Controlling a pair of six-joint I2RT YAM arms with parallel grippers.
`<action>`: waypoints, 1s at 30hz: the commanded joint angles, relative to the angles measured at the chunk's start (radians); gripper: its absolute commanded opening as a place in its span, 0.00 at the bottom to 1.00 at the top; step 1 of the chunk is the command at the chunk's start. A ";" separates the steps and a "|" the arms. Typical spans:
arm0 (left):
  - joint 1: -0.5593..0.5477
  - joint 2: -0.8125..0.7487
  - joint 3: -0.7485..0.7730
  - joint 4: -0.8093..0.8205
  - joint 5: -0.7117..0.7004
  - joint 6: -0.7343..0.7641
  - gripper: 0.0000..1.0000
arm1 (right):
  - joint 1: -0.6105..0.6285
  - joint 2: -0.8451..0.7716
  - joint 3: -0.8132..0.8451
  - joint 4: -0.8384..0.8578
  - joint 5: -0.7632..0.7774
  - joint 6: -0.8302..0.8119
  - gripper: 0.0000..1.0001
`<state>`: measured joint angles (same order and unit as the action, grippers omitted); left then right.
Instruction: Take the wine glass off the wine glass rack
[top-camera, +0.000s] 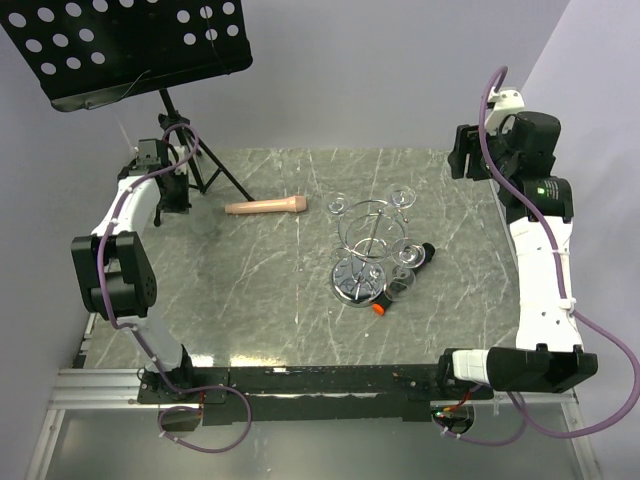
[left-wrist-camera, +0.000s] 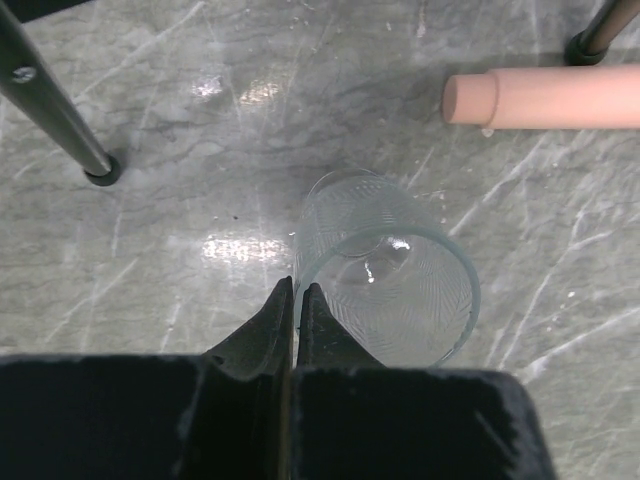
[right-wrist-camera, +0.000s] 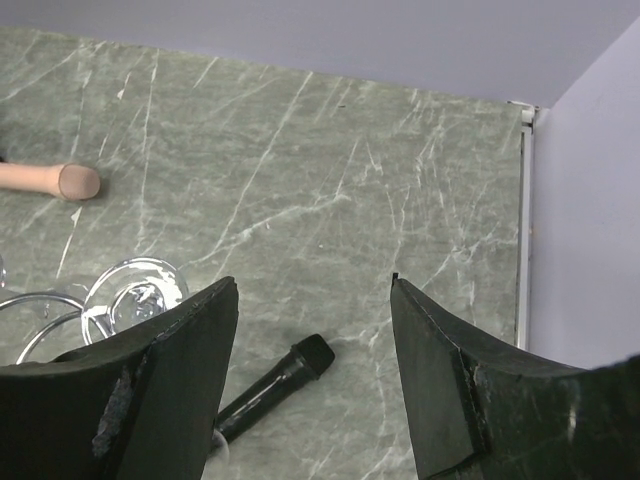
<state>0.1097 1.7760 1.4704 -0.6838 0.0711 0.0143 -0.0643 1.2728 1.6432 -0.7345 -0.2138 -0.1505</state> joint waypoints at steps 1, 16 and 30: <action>-0.005 -0.012 0.034 0.044 0.050 -0.047 0.09 | -0.006 0.017 0.055 0.023 -0.027 0.015 0.69; -0.005 -0.141 -0.054 0.063 -0.014 -0.097 0.64 | -0.005 0.037 0.061 0.023 -0.050 0.022 0.70; -0.088 -0.673 -0.439 0.176 0.467 -0.071 0.68 | -0.005 -0.019 0.021 -0.055 -0.280 -0.069 0.77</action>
<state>0.0837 1.2163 1.0752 -0.5800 0.2665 -0.1078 -0.0654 1.3098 1.6550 -0.7441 -0.3202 -0.1558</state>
